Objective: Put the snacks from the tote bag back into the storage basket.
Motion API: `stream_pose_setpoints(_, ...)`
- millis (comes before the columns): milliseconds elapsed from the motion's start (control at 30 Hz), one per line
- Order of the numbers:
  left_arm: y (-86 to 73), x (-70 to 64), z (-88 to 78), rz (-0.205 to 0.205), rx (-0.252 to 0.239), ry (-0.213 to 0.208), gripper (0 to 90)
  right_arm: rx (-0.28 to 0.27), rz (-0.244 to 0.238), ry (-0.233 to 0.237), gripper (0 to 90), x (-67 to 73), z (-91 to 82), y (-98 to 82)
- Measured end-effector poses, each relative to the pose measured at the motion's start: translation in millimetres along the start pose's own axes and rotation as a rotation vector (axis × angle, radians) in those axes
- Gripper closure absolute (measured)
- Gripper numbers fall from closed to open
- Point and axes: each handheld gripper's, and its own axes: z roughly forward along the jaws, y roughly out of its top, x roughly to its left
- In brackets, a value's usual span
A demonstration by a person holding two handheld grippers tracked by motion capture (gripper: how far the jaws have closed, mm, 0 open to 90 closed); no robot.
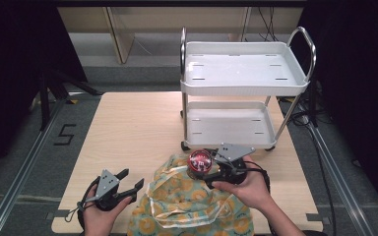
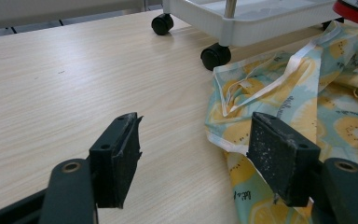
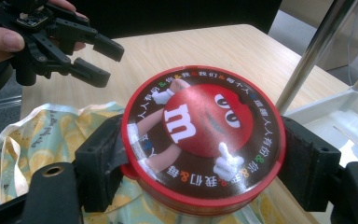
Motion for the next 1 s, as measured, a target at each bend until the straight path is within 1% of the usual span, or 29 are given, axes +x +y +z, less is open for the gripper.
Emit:
stream_pose_setpoints(33, 0.0, 0.0, 0.1, -0.001, -0.001, 0.000, 33.4, -0.001, 0.002, -0.002, 26.1, -0.3, 0.0, 0.2)
stream_pose_setpoints(67, 0.0, 0.0, 0.0, 0.000, 0.000, 0.000, 33.4, -0.003, -0.007, -0.011, 26.1, -1.2, -0.5, 0.5)
stream_pose_setpoints(100, 0.0, 0.0, 0.1, 0.000, 0.000, 0.000, 33.4, -0.004, -0.001, -0.004, 26.1, -1.2, 0.0, 0.6)
stream_pose_setpoints(133, -0.2, -0.5, 0.0, -0.010, 0.000, 0.004, 33.4, -0.003, 0.001, -0.004, 26.1, -1.3, -0.1, 0.9)
stream_pose_setpoints(200, 0.0, -0.2, 0.0, -0.003, -0.001, 0.001, 33.4, -0.004, 0.007, -0.005, 26.1, -1.4, -0.3, 1.6)
stream_pose_setpoints(233, 0.0, 0.0, 0.0, 0.001, -0.001, 0.000, 33.4, -0.007, -0.006, -0.015, 26.1, -2.4, -0.8, 2.4)
stream_pose_setpoints(267, 0.0, 0.1, 0.0, 0.000, 0.000, 0.000, 33.4, -0.005, -0.008, -0.009, 26.0, -3.0, -1.2, 3.0)
stream_pose_setpoints(300, 0.0, 0.0, 0.0, 0.000, 0.000, 0.000, 33.4, -0.003, 0.012, -0.006, 26.1, -2.0, -1.7, 3.5)
stream_pose_setpoints(333, -0.1, 0.1, 0.3, -0.001, -0.002, -0.002, 33.4, -0.014, 0.003, -0.013, 26.1, -3.3, -1.2, 3.8)
stream_pose_setpoints(367, -0.3, -0.3, 0.5, -0.009, -0.004, -0.002, 33.4, -0.013, 0.004, -0.010, 26.1, -3.8, -1.5, 4.4)
stream_pose_setpoints(400, 0.1, 0.1, 0.0, 0.001, 0.000, 0.001, 33.4, -0.004, 0.008, -0.006, 26.1, -4.3, -2.5, 5.0)
stream_pose_setpoints(433, 0.1, -0.2, 0.1, -0.001, -0.003, 0.000, 33.4, -0.016, 0.003, -0.013, 26.1, -4.9, -1.8, 5.3)
stream_pose_setpoints(467, 0.1, -0.1, 0.0, 0.000, -0.003, 0.000, 33.4, -0.017, 0.004, -0.011, 26.1, -5.2, -2.0, 5.7)
stream_pose_setpoints(533, 0.1, -0.1, 0.0, -0.001, -0.002, 0.001, 33.4, -0.013, 0.008, -0.009, 26.1, -5.4, -2.4, 6.0)
stream_pose_setpoints(567, 0.1, -0.1, 0.0, -0.001, -0.002, 0.001, 33.5, -0.018, 0.008, -0.014, 26.1, -5.5, -2.2, 6.0)
stream_pose_setpoints(633, 0.1, -0.3, 0.1, -0.004, -0.003, 0.001, 33.4, -0.008, 0.006, -0.009, 26.1, -6.3, -2.9, 6.1)
stream_pose_setpoints(667, 0.1, 0.0, 0.1, -0.001, -0.003, 0.001, 33.5, -0.019, 0.009, -0.019, 26.1, -6.2, -2.0, 5.9)
stream_pose_setpoints(833, 0.2, -0.1, 0.0, -0.001, -0.005, 0.002, 33.5, -0.016, 0.009, -0.019, 26.1, -8.0, -1.7, 6.5)
stream_pose_setpoints(867, 0.2, -0.1, -0.1, -0.001, -0.005, 0.002, 33.5, -0.005, 0.011, -0.011, 26.1, -8.6, -2.6, 6.9)
stream_pose_setpoints(900, 0.2, 0.0, -0.1, 0.000, -0.005, 0.003, 33.5, -0.004, 0.011, -0.012, 26.1, -8.8, -2.5, 7.1)
stream_pose_setpoints(1000, 0.2, -0.3, -0.2, -0.006, -0.007, 0.004, 33.6, -0.014, 0.010, -0.021, 26.1, -9.5, -1.6, 7.7)
